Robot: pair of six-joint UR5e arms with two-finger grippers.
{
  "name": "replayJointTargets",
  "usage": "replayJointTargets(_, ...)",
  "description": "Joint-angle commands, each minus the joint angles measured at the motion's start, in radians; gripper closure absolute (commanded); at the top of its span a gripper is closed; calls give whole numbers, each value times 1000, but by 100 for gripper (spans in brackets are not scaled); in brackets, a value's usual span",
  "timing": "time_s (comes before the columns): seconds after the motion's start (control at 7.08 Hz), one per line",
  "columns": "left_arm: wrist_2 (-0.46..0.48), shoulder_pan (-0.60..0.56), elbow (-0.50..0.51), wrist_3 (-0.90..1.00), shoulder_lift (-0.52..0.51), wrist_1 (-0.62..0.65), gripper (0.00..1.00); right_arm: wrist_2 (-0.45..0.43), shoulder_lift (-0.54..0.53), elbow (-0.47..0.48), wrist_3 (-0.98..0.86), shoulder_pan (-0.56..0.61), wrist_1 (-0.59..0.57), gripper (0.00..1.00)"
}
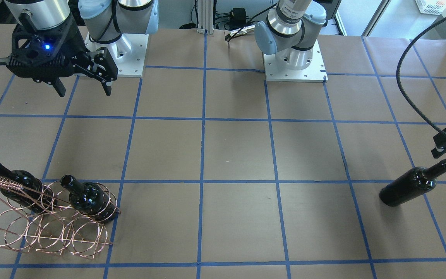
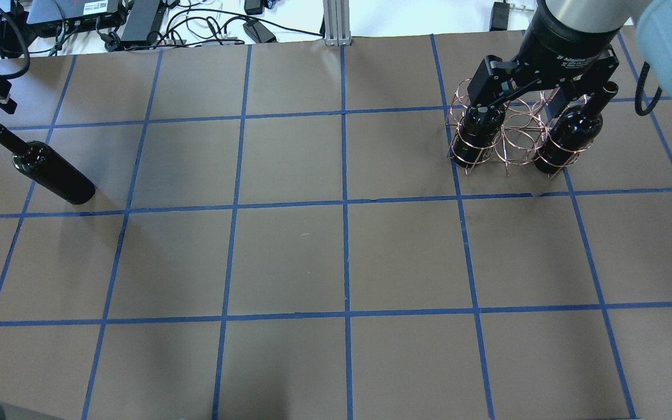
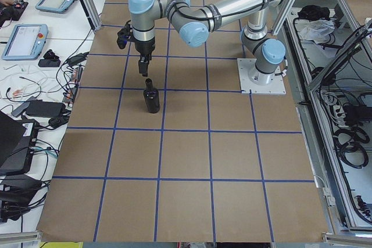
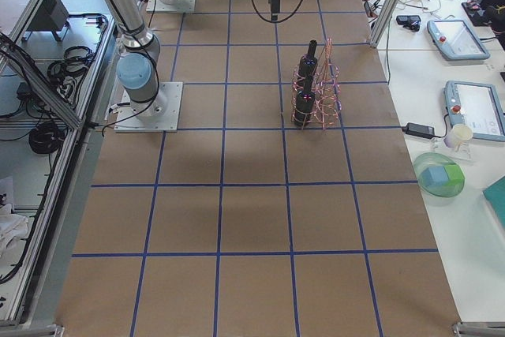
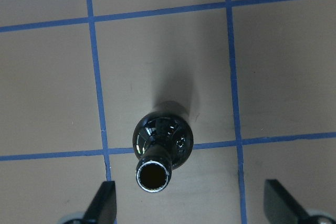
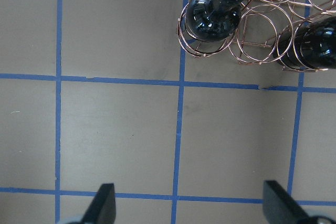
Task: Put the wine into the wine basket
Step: 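Lower the left gripper over the bottle neck and close on it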
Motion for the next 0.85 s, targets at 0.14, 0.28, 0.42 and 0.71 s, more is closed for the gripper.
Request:
replayJointTargets(0.14,5,3,0,6,-42,37,0,-1,-8,12,-1,-2,3,0)
replayJointTargets(0.28,1,17,0,6,-46,39,0,-1,-8,17,-1,-2,3,0)
replayJointTargets(0.42,1,23,-2,6,-51,38,0,-1,-10,17,-1,0,2,0)
replayJointTargets(0.71,24,24,-3,11,-66,34,0,-1,-11,17,-1,0,2,0)
